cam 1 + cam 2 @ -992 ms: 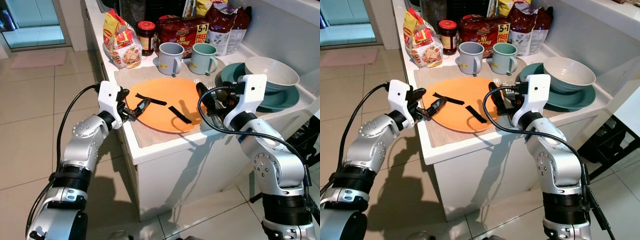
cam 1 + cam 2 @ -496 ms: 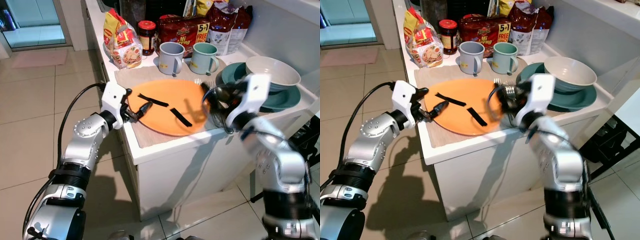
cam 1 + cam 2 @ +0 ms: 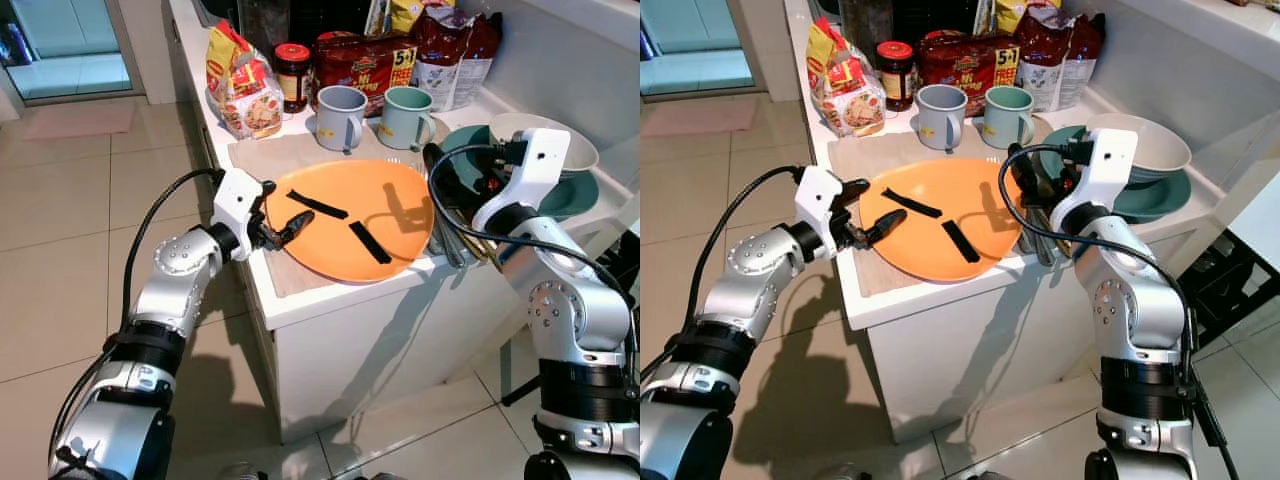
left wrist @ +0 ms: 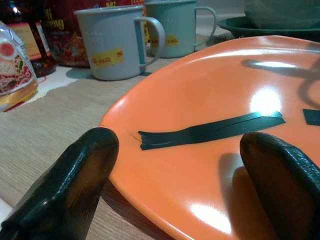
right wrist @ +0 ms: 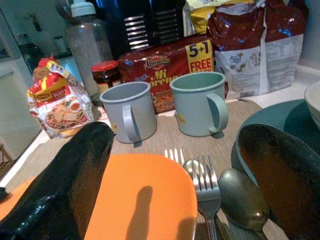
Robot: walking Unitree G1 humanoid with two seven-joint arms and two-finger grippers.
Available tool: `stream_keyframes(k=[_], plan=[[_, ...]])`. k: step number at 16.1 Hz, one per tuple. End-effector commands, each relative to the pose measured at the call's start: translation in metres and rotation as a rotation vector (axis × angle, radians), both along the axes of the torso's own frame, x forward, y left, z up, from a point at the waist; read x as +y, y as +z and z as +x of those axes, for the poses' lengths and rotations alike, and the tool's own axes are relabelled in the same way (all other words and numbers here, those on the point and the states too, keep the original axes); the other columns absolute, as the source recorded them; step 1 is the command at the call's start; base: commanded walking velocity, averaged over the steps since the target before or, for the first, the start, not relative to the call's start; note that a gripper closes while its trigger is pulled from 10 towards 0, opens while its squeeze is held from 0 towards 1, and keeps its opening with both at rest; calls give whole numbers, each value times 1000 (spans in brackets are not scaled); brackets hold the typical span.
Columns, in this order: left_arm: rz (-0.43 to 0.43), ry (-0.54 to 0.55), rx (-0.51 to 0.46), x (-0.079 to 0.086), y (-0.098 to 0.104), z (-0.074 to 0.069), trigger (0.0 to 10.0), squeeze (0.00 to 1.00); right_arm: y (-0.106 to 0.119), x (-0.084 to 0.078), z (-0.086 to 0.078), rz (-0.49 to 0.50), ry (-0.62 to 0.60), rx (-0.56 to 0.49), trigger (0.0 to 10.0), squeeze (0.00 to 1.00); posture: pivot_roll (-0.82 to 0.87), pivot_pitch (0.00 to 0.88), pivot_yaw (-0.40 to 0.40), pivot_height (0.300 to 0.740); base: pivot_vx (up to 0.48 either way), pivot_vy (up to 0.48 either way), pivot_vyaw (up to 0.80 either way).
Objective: Setting the table
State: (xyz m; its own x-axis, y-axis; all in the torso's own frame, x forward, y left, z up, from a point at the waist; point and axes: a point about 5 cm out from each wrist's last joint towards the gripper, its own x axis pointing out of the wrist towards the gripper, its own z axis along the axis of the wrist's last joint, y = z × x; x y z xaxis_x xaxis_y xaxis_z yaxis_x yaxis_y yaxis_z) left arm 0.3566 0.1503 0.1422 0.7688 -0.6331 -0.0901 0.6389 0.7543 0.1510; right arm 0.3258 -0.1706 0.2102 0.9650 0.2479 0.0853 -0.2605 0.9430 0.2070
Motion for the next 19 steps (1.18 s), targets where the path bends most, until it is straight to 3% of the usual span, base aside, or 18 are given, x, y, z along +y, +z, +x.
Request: stream_keyframes(k=[1, 9, 11, 13, 19], plan=[[34, -15, 145, -1, -30, -8, 10000, 0, 3, -6, 1, 6, -6, 1, 10000, 0, 59, 28, -56, 740, 0, 0, 0], [116, -58, 201, 1, -46, -13, 10000, 0, 4, -5, 3, -17, 14, 17, 10000, 0, 55, 26, -59, 740, 0, 0, 0], [116, -67, 221, 2, -50, -15, 10000, 0, 5, -8, 4, -18, 3, 20, 10000, 0, 54, 21, -61, 740, 0, 0, 0], [37, -45, 255, 4, -54, -16, 10000, 0, 6, -10, 5, -21, 5, 24, 10000, 0, 54, 21, -61, 740, 0, 0, 0], [96, -35, 304, 10, -65, -20, 10000, 0, 1, -7, 6, -21, 35, 75, 10000, 0, 54, 6, -72, 740, 0, 0, 0]])
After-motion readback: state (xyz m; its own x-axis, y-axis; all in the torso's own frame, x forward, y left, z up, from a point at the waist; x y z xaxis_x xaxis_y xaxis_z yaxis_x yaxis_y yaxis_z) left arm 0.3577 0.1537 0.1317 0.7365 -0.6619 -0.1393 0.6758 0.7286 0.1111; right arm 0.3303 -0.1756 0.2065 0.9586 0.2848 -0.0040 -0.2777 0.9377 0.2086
